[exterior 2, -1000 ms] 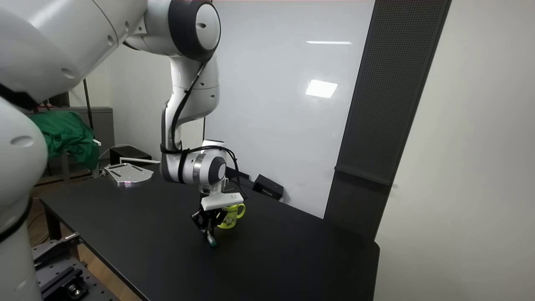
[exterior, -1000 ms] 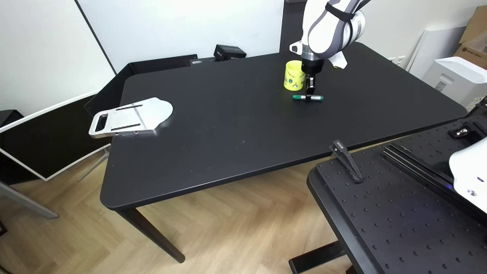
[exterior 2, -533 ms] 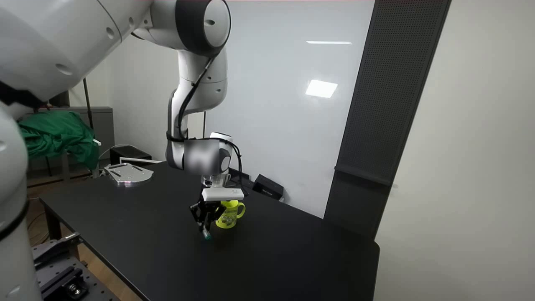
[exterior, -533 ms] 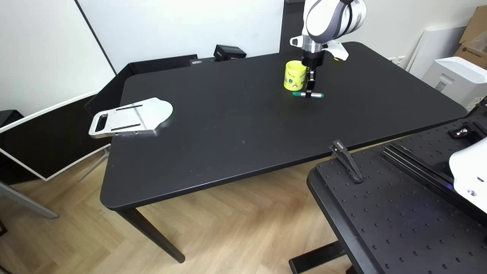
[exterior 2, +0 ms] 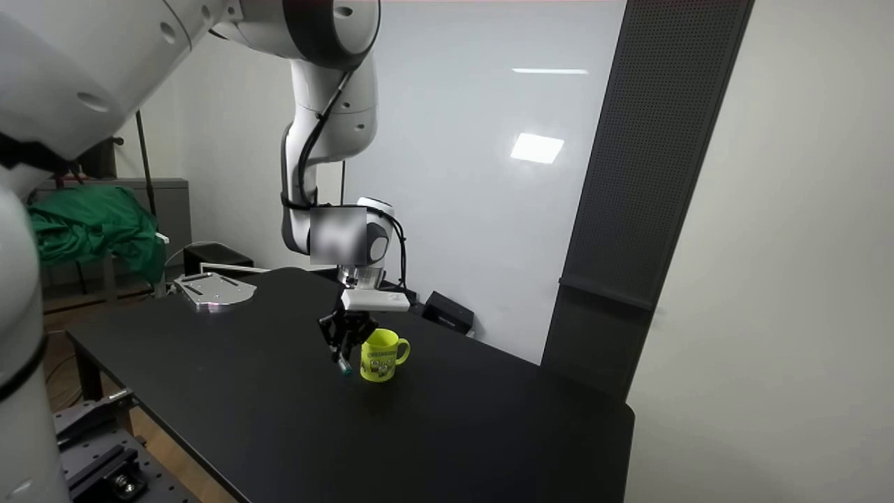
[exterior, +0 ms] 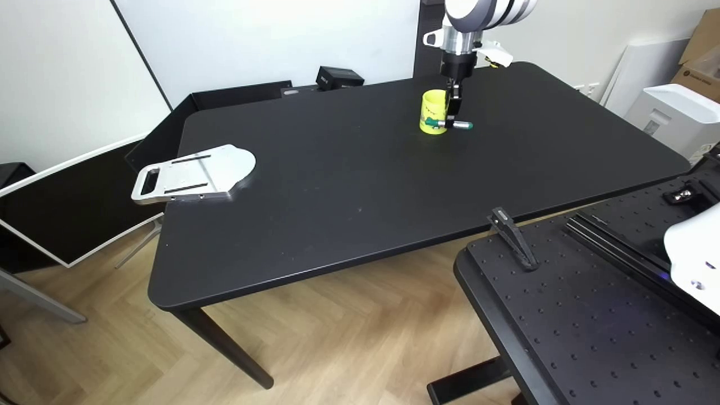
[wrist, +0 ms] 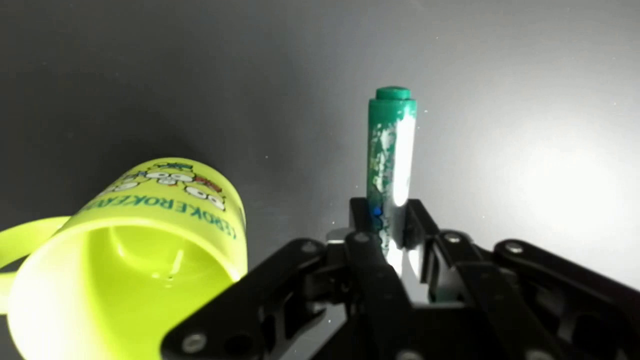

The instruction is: Put the marker in the mug

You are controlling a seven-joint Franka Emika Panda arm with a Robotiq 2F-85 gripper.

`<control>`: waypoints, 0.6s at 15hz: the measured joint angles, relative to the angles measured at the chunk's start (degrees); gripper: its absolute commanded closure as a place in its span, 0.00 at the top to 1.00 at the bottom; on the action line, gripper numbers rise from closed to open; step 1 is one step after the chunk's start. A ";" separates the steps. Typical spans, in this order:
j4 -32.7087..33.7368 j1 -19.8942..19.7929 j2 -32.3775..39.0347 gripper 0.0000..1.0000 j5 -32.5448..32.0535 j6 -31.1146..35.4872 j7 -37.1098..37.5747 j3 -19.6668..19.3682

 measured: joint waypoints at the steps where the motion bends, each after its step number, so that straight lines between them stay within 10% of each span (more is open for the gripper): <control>1: 0.07 0.00 -0.55 0.05 0.25 0.01 -0.45 0.12; 9: 0.28 -0.04 -5.18 0.05 2.10 0.11 -3.18 0.02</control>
